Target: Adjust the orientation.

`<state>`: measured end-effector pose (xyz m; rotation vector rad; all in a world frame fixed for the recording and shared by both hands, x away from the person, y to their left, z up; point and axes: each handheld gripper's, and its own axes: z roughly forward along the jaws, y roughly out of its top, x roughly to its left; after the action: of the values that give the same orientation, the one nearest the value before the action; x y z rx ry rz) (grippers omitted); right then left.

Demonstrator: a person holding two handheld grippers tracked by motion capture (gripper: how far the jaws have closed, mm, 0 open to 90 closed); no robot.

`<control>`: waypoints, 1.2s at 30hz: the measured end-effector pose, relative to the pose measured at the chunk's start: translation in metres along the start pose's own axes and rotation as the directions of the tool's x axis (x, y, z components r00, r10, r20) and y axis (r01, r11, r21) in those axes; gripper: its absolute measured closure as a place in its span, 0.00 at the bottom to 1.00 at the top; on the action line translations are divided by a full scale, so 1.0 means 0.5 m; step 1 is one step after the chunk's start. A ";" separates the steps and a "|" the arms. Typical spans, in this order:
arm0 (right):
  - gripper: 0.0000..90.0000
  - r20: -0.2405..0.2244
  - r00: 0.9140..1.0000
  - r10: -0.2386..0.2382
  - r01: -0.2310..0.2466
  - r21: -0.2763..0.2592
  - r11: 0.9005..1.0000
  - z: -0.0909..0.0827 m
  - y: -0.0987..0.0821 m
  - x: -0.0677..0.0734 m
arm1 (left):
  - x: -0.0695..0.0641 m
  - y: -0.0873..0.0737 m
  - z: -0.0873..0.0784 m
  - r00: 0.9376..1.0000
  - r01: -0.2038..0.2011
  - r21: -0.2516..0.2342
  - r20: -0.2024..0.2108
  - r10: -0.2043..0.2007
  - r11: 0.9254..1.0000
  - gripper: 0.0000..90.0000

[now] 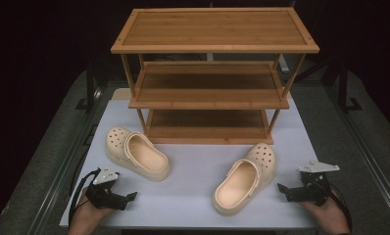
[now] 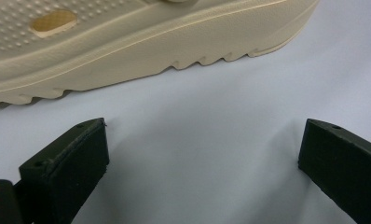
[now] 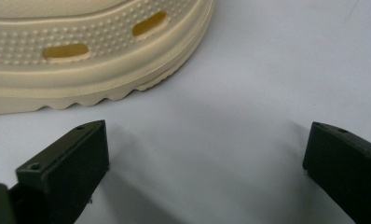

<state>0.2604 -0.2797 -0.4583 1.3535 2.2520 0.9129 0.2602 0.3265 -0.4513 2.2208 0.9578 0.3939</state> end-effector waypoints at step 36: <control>0.00 0.001 1.000 -0.001 0.001 -0.003 1.000 0.000 -0.001 0.001 | 0.030 0.030 -0.068 0.991 0.108 -0.035 -0.074 -0.110 0.994 0.89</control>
<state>0.2600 -0.2796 -0.4586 1.3515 2.2493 0.9150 0.2610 0.3461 -0.4161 2.1275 1.1003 0.4424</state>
